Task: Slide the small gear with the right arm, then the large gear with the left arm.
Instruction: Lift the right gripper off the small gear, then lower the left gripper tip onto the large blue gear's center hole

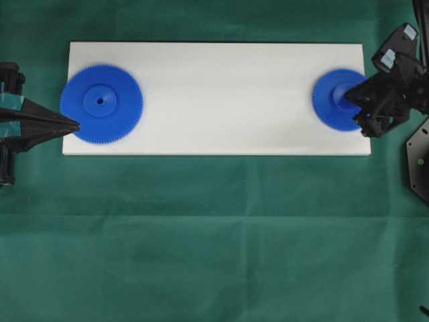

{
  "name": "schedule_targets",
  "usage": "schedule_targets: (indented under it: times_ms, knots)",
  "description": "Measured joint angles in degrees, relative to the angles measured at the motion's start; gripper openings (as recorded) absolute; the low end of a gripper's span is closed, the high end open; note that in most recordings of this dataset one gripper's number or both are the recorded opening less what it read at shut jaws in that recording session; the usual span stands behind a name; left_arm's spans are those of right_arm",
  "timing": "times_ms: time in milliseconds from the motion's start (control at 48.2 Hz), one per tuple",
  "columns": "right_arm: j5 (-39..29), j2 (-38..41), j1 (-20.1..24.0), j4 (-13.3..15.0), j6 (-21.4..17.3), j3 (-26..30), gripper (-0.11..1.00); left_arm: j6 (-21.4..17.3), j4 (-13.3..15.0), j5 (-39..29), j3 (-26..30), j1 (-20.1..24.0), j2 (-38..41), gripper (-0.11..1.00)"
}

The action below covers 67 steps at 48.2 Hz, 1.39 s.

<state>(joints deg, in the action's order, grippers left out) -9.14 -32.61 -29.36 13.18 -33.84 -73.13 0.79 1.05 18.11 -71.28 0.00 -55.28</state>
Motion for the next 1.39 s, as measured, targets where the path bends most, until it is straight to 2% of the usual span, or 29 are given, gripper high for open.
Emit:
schedule_targets:
  times_ms: [228,436,851,1266,1391]
  knots:
    - [-0.09,-10.02,-0.09,2.11,-0.09,-0.09,0.51,0.00,0.00,0.00,0.00,0.09,0.09,0.00]
    - [-0.09,-15.03,-0.09,3.16,-0.09,-0.44,0.51,0.00,0.00,0.00,-0.09,0.09,0.09,0.00]
    - [2.55,-16.00,0.00,3.78,-0.09,-1.76,0.51,-0.18,0.00,-0.09,0.00,1.41,0.26,0.00]
    - [3.96,-16.00,-0.09,3.87,-0.09,-2.11,0.51,0.09,-0.09,-8.79,0.53,11.51,0.35,0.00]
    - [3.96,-16.00,0.00,3.87,-0.09,-2.11,0.51,0.00,0.00,-9.32,0.62,12.83,0.35,0.00]
